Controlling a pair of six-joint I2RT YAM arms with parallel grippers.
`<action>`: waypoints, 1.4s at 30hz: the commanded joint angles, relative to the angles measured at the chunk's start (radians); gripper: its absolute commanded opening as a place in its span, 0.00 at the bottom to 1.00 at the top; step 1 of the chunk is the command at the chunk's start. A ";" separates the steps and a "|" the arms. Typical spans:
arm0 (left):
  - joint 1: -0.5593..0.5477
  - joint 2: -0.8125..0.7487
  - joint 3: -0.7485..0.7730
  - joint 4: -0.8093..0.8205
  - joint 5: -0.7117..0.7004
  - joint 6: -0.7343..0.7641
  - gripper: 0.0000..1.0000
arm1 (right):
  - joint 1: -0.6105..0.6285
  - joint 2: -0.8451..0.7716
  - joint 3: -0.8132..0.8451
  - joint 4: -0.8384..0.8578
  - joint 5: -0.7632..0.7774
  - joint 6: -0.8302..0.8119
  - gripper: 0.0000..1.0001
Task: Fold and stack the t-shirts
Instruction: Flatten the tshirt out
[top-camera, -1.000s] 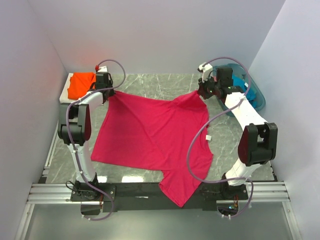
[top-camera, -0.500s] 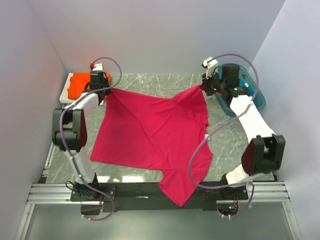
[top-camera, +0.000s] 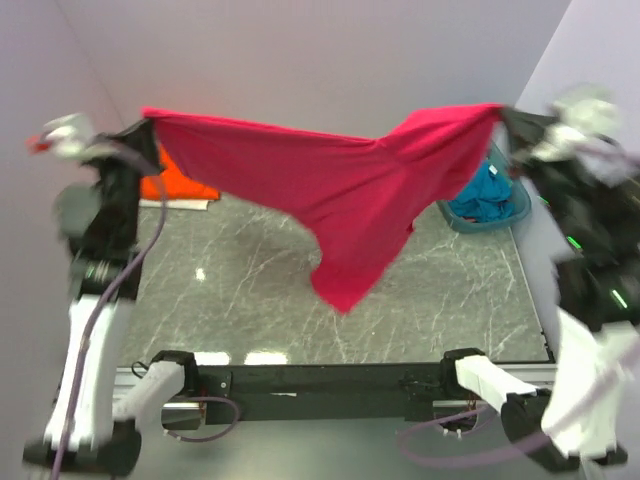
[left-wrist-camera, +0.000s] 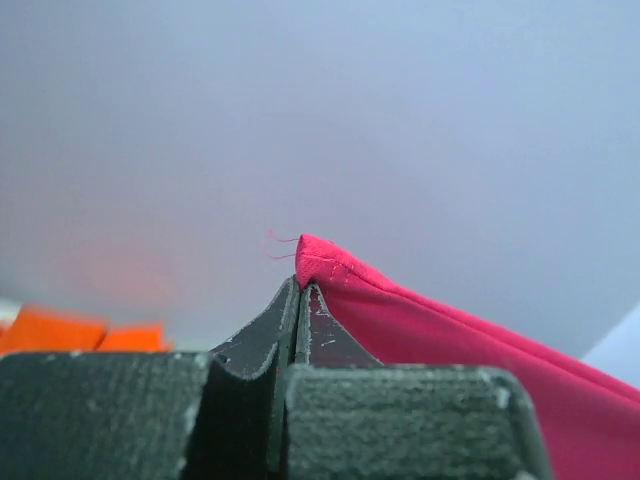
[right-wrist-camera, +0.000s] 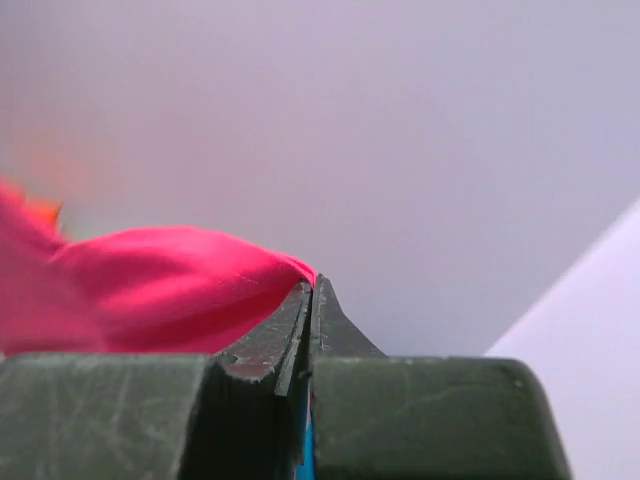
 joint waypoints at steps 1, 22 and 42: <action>-0.004 -0.156 0.029 -0.035 0.007 -0.056 0.00 | -0.004 -0.054 0.225 -0.108 0.089 0.006 0.00; -0.004 -0.132 -0.025 -0.019 0.098 -0.078 0.01 | -0.040 -0.132 0.141 0.015 0.189 -0.061 0.00; -0.113 1.200 0.394 -0.109 -0.127 0.011 0.00 | -0.029 0.882 -0.308 0.372 0.206 -0.050 0.00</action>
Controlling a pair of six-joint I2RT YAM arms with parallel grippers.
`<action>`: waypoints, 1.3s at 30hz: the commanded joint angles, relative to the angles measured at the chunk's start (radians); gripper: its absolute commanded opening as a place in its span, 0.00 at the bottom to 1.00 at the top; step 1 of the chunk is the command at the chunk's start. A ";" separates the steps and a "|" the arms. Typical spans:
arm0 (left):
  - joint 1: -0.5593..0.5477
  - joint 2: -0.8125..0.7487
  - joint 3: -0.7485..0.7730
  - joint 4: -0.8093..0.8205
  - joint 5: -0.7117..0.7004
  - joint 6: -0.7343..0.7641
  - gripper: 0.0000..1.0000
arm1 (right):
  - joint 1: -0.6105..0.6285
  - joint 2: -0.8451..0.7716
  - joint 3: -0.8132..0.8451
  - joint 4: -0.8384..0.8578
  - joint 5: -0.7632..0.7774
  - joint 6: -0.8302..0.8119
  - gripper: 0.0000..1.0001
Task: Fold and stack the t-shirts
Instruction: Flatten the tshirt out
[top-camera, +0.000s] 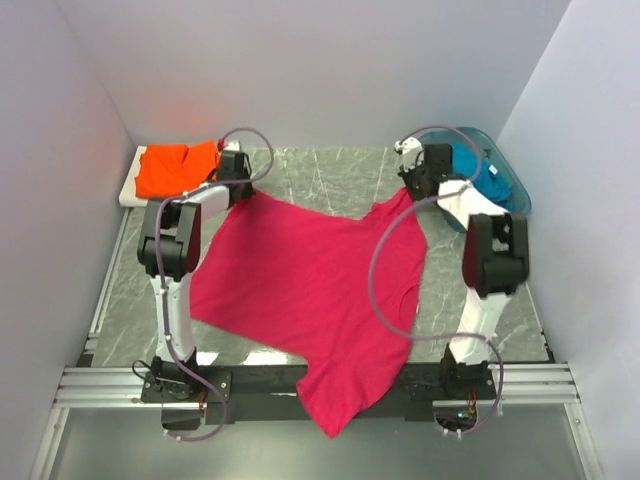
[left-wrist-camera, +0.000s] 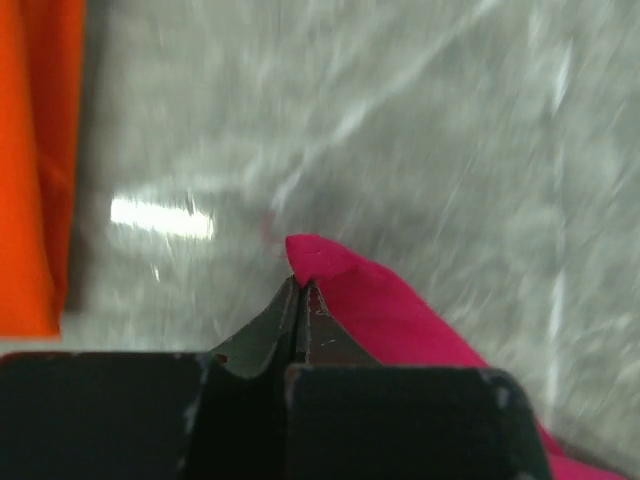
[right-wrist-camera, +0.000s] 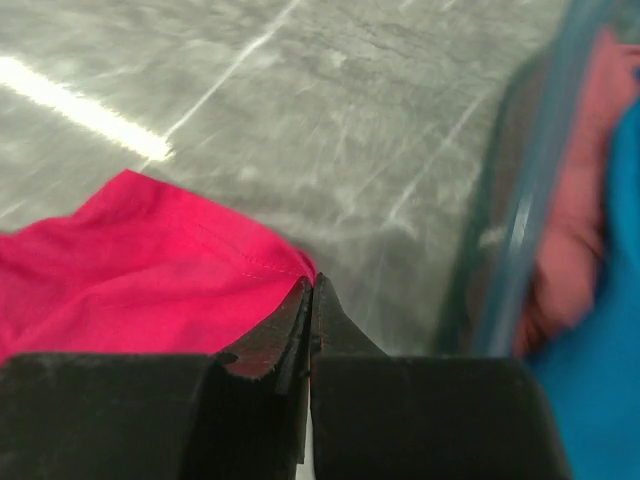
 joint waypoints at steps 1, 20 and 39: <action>-0.003 0.021 0.189 -0.108 -0.080 -0.016 0.00 | 0.007 0.088 0.214 -0.039 0.052 0.028 0.00; 0.020 0.107 0.347 -0.260 -0.067 -0.002 0.00 | 0.062 -0.095 0.240 -0.099 -0.134 0.114 0.00; 0.000 -1.133 -0.326 0.154 0.048 -0.068 0.01 | 0.096 -0.826 0.491 -0.460 -0.132 0.065 0.00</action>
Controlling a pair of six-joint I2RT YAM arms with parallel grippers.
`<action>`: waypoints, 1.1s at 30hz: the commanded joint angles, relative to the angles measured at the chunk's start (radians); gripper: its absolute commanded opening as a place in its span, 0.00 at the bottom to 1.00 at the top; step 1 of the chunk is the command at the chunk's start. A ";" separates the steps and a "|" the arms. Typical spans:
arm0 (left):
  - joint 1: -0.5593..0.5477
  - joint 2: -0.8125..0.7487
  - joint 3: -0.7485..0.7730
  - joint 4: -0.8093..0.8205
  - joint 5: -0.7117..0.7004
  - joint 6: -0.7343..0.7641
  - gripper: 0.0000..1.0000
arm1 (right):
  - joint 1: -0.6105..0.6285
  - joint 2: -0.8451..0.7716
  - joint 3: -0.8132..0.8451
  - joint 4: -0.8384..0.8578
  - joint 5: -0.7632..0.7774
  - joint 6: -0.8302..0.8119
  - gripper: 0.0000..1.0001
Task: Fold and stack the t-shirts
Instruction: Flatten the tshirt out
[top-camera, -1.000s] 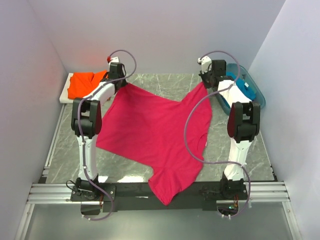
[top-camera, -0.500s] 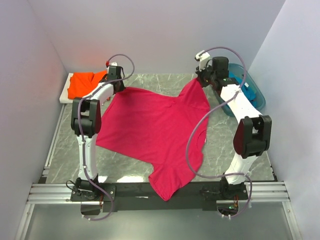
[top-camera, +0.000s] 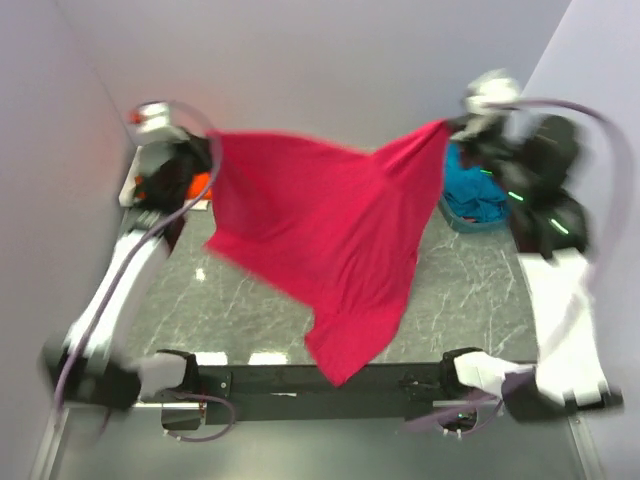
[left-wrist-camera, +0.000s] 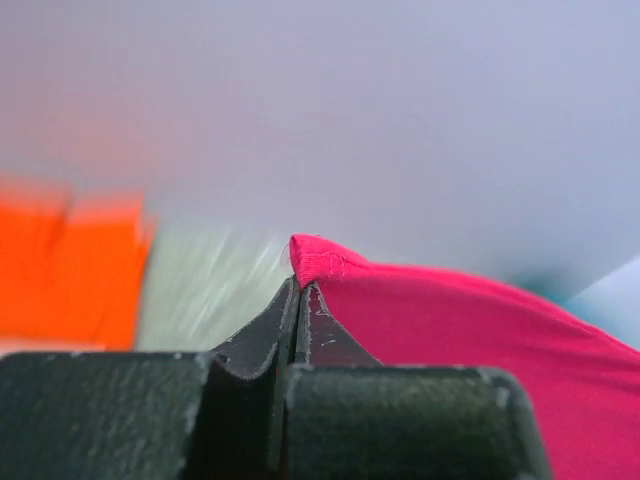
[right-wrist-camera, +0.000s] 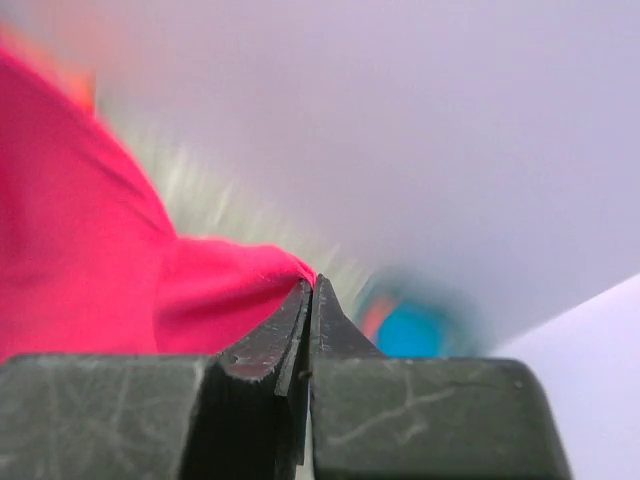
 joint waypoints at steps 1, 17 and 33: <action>-0.015 -0.334 -0.039 0.133 0.028 -0.058 0.01 | 0.001 -0.146 0.294 -0.126 -0.019 0.015 0.00; -0.020 -0.574 0.088 0.036 0.086 -0.100 0.01 | -0.120 -0.123 0.723 -0.171 0.027 0.101 0.00; -0.024 0.612 0.247 -0.140 0.082 -0.023 0.00 | -0.131 0.306 -0.531 0.550 -0.006 -0.091 0.00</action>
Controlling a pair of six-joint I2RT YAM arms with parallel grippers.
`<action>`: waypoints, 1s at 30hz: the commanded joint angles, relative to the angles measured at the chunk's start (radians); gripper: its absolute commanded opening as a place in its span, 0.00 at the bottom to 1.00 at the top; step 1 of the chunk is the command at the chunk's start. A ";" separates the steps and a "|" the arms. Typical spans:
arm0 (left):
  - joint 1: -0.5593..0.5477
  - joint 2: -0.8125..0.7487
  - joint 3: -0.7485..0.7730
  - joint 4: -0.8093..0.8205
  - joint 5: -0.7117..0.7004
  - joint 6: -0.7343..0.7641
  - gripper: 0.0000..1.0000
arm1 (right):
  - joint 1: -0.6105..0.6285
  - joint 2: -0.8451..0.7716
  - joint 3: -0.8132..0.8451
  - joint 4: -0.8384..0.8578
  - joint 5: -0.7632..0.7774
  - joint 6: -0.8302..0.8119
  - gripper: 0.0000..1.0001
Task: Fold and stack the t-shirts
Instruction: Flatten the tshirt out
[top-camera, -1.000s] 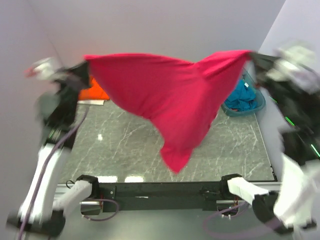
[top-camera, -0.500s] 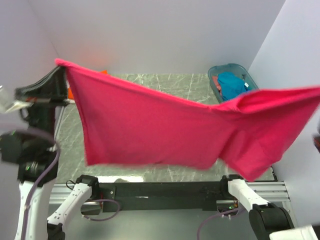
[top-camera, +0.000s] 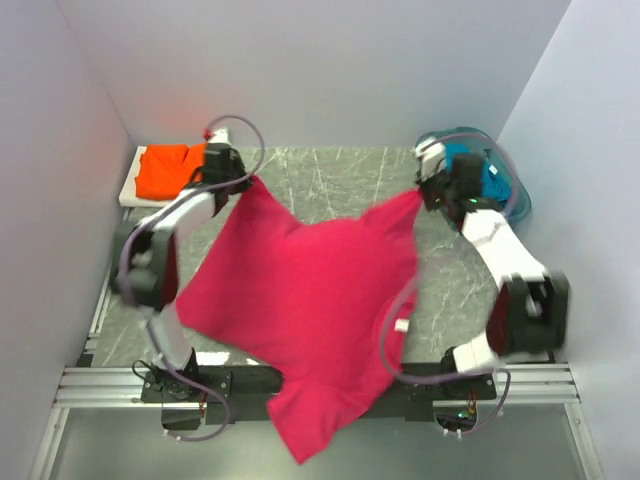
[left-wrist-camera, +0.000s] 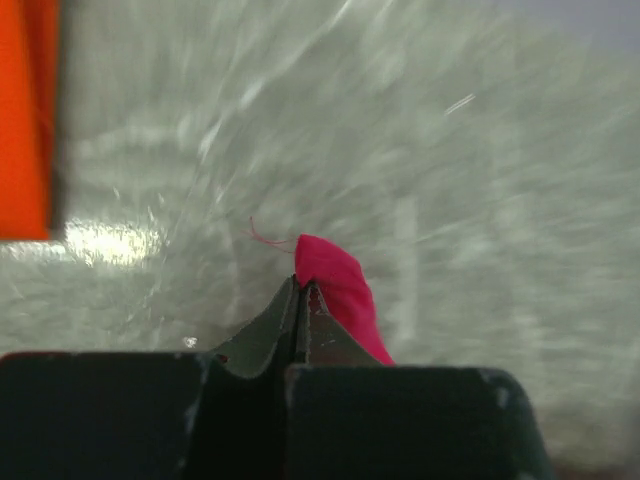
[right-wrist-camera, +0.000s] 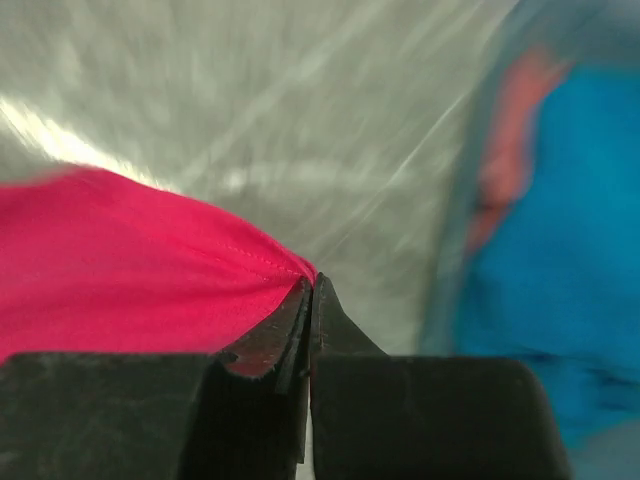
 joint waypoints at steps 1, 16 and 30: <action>-0.005 0.212 0.273 -0.241 -0.022 0.029 0.00 | -0.002 0.190 0.092 0.134 0.025 -0.044 0.00; -0.007 0.564 0.627 -0.365 -0.177 0.056 0.00 | 0.039 0.671 0.594 -0.106 0.194 -0.010 0.00; -0.007 0.412 0.460 -0.142 -0.218 0.105 0.00 | 0.056 0.604 0.588 -0.098 0.160 0.001 0.00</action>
